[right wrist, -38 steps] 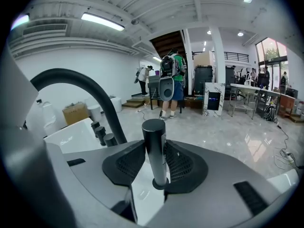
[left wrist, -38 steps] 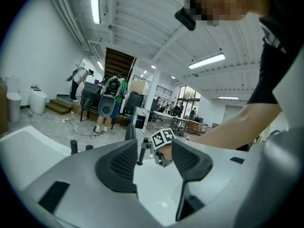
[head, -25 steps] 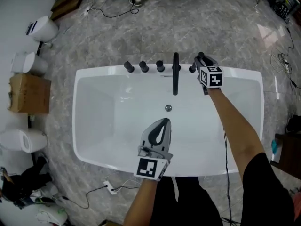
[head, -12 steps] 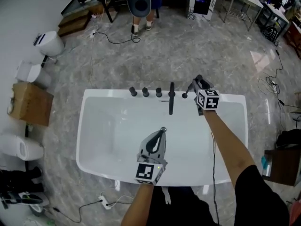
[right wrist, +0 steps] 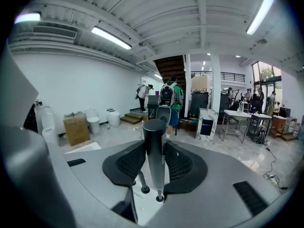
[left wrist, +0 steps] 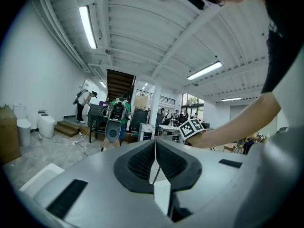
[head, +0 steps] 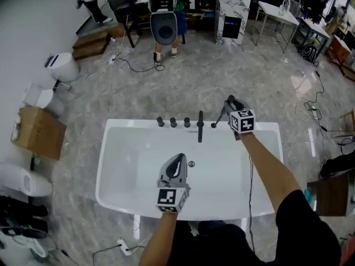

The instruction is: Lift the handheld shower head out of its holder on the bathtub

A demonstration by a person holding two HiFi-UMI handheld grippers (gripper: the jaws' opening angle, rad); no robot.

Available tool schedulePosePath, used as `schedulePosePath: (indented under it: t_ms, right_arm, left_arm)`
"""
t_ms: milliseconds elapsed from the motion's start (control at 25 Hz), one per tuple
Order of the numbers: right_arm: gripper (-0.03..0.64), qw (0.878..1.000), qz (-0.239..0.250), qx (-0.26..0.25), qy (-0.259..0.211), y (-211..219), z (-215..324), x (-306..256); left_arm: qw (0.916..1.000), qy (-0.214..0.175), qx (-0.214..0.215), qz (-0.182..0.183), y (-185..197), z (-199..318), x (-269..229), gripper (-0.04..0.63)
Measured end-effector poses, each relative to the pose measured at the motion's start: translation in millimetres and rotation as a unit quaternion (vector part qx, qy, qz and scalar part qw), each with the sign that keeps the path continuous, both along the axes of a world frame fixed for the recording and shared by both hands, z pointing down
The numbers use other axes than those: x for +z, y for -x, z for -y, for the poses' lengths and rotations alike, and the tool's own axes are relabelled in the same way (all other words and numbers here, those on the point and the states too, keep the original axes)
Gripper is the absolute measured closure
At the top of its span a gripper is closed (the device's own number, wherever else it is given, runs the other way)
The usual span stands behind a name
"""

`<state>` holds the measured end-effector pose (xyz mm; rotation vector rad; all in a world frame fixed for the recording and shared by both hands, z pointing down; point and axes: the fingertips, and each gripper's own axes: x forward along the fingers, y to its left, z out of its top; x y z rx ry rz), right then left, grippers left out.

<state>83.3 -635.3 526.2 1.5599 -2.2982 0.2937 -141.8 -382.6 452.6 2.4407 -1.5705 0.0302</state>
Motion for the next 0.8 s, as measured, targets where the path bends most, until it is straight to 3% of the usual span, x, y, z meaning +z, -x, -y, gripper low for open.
schedulePosePath:
  t_ms: [200, 320, 640, 800]
  right_arm:
    - [0.497, 1.000, -0.004, 0.009, -0.017, 17.6, -9.3, -38.3]
    - [0.497, 0.999, -0.009, 0.026, -0.031, 12.5, -9.8, -63.6]
    - [0.497, 0.997, -0.038, 0.020, -0.067, 26.8, -18.8, -123.5]
    - [0.497, 0.997, -0.021, 0.046, -0.062, 15.5, -25.8, -128.9]
  left_arm:
    - [0.9998, -0.003, -0.016, -0.012, 22.2, -1.4, -23.6, 0.586]
    - [0.9995, -0.029, -0.014, 0.000, 18.7, -6.1, -40.3, 0.587]
    - [0.9989, -0.044, -0.010, 0.008, 40.7, -17.1, -65.0, 0.587]
    - [0.9986, -0.052, 0.003, 0.011, 38.2, -21.4, -71.9, 0.586]
